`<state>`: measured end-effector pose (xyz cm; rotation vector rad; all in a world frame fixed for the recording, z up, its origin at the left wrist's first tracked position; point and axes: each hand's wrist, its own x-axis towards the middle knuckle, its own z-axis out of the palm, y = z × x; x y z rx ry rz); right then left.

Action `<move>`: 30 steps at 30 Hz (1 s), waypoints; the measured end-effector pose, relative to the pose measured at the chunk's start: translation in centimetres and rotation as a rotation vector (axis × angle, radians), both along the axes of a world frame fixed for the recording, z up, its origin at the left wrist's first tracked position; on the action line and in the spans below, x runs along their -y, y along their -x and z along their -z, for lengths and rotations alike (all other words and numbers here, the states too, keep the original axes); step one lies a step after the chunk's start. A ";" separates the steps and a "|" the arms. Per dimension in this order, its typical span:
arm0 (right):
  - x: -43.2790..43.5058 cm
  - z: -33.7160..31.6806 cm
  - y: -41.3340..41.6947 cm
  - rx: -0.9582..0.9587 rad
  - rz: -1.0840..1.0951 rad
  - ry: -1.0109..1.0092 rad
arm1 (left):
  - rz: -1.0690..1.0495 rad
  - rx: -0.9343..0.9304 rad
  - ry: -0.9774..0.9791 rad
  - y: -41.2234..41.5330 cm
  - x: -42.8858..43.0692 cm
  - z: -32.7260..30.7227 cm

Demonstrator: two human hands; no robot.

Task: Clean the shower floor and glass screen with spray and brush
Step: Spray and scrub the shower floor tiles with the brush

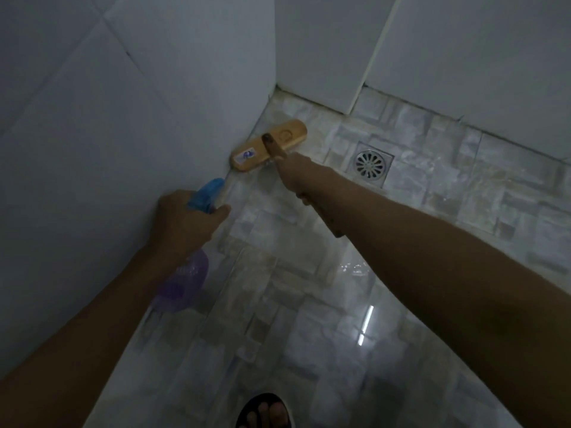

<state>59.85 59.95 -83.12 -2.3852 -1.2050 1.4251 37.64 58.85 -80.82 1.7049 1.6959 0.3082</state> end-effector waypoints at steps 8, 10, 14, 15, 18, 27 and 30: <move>15.2 0.5 -1.2 0.039 -0.165 0.056 | 0.025 0.030 -0.022 -0.5 0.3 0.2; 17.0 0.9 -1.7 0.066 -0.167 0.066 | 0.011 0.036 -0.009 -0.6 0.3 0.3; 15.4 0.4 -2.0 0.085 -0.109 0.071 | 0.131 -0.006 -0.034 -1.6 1.1 0.4; 14.5 0.2 -2.1 0.075 -0.058 0.068 | 0.166 0.000 -0.034 -2.1 1.3 0.5; 13.1 0.3 -2.5 -0.071 0.241 0.009 | 0.266 0.053 -0.047 -4.2 2.4 1.0; 24.4 -2.9 -6.9 -0.143 0.829 -0.080 | 0.714 0.361 -0.121 -12.0 3.5 1.9; 27.6 -4.3 -6.6 -0.077 0.826 0.007 | 0.708 0.336 -0.071 -14.6 3.9 1.2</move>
